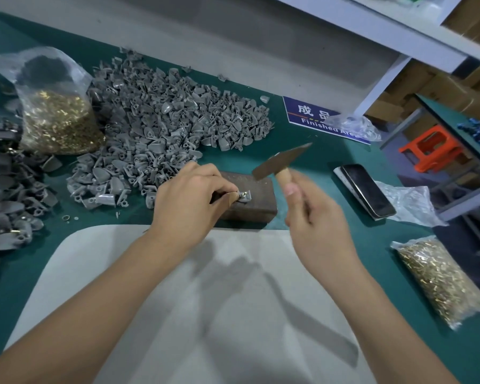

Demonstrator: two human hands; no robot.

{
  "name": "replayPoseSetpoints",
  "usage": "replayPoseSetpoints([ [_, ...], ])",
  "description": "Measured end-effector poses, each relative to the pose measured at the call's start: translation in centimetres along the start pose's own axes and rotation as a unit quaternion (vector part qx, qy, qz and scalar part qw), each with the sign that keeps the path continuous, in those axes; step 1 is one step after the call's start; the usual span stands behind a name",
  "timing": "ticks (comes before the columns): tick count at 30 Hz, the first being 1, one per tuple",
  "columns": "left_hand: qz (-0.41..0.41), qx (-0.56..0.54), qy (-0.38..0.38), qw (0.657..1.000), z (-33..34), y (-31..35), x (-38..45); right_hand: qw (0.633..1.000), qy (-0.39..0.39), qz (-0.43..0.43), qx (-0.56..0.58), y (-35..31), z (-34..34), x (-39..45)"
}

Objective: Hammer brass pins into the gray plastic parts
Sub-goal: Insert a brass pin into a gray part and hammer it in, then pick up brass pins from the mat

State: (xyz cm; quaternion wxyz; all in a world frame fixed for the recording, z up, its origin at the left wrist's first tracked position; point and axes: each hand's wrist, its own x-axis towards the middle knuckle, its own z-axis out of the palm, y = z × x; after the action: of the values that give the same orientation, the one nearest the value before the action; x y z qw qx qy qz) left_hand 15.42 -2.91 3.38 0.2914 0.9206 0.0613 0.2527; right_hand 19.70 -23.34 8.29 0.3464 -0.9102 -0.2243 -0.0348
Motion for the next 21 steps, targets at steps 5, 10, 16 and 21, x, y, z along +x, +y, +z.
replayPoseSetpoints([
  [5, -0.015, -0.012, -0.004, 1.0, 0.3, 0.0, -0.2, 0.997, -0.028, -0.018, -0.067, 1.1, -0.7, -1.5],
  [10, -0.02, -0.01, -0.003, 1.0, 0.5, -0.1, -0.1, 0.991, -0.025, -0.083, -0.107, 2.4, 0.2, -5.2],
  [16, -0.015, -0.013, -0.004, 1.0, 0.7, -0.3, -0.2, 0.97, -0.048, -0.166, -0.171, 4.2, 1.7, -7.2],
  [21, -0.016, -0.017, 0.005, 1.0, 0.6, 0.3, -0.5, 0.989, -0.04, -0.124, -0.065, 4.2, 2.5, -6.8],
])
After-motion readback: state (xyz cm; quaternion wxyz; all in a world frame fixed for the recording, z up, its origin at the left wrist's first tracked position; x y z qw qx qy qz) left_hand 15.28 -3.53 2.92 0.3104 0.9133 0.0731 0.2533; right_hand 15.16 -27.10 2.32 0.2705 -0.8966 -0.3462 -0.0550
